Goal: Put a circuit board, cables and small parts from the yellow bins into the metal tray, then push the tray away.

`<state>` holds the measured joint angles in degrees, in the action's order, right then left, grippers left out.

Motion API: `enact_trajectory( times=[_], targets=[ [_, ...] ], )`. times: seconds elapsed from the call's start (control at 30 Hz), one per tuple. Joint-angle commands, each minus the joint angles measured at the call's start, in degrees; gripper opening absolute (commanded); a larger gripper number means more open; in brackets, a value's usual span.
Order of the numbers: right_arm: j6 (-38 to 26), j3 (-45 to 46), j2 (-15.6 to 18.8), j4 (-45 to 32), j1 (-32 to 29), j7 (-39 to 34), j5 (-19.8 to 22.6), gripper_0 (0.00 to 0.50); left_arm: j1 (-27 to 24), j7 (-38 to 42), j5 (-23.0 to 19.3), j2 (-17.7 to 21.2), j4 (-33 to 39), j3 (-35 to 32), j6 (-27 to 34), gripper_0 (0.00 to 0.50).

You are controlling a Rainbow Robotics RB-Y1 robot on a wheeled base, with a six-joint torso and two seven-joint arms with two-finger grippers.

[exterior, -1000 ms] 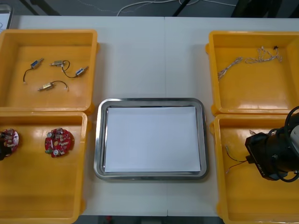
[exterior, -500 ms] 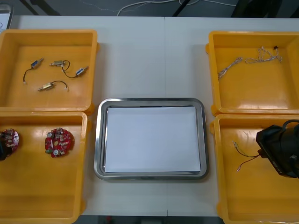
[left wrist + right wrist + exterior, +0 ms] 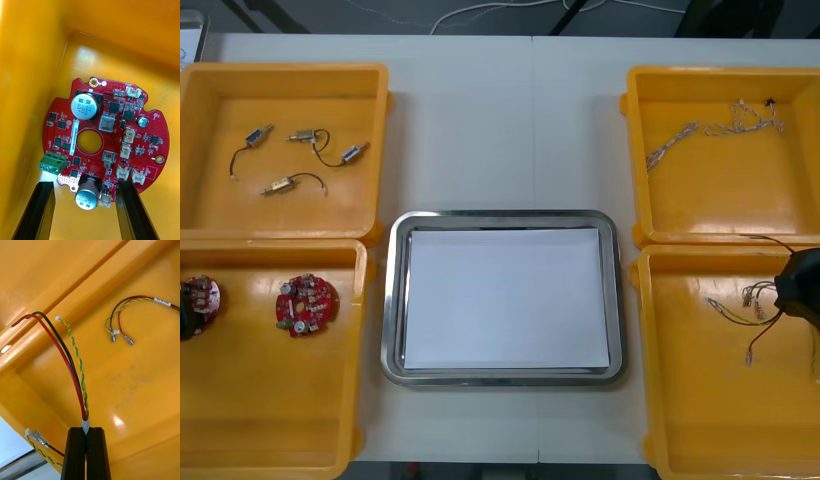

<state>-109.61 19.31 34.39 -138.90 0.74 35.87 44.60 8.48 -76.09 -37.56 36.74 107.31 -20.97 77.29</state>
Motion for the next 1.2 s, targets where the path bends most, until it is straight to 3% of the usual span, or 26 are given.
enact_trajectory(
  times=[0.03,0.23,0.33,0.4,0.43,0.53,0.63,0.7,0.93,1.2],
  targets=[
    [-0.4,2.1,4.7,-1.9,0.5,5.3,3.3,0.0,-1.8,-3.9,0.8,0.9,-0.3,1.1,-0.7,0.463],
    [-0.4,2.2,8.9,-2.6,-0.1,12.1,6.8,0.0,-1.9,-3.9,1.4,0.9,-0.9,1.4,-1.2,0.454],
    [-0.4,2.2,10.0,-4.1,-0.9,17.3,7.3,0.0,-2.0,-3.9,1.4,0.9,-1.0,1.5,-1.2,0.363],
    [-0.4,2.2,10.5,-5.2,-1.4,21.4,7.5,0.0,-2.0,-3.9,1.5,0.9,-1.0,1.5,-1.2,0.264],
    [-0.4,2.2,10.6,-5.4,-1.4,22.3,7.7,0.0,-2.0,-3.8,1.5,0.8,-1.0,1.5,-1.2,0.243],
    [-0.4,2.2,10.7,-7.4,-1.9,27.3,8.1,0.0,-1.9,-3.7,1.4,0.8,-1.0,1.5,-1.2,0.116],
    [-0.4,2.0,10.8,-8.6,-1.9,31.5,8.7,0.0,-2.0,-3.5,1.3,0.8,-1.0,1.5,-1.2,0.03],
    [-0.4,1.8,11.0,-9.2,-1.9,33.8,8.8,0.0,-2.0,-3.5,1.2,0.8,-1.0,1.5,-1.2,0.003],
    [-0.4,0.9,11.8,-10.6,-1.5,41.8,10.4,0.0,-1.6,-3.3,0.4,0.8,-0.6,1.5,0.0,0.0],
    [-0.4,-3.6,13.2,-11.1,0.8,43.2,10.5,0.0,0.8,-2.6,0.4,0.2,2.6,1.6,1.0,0.0]
  ],
)
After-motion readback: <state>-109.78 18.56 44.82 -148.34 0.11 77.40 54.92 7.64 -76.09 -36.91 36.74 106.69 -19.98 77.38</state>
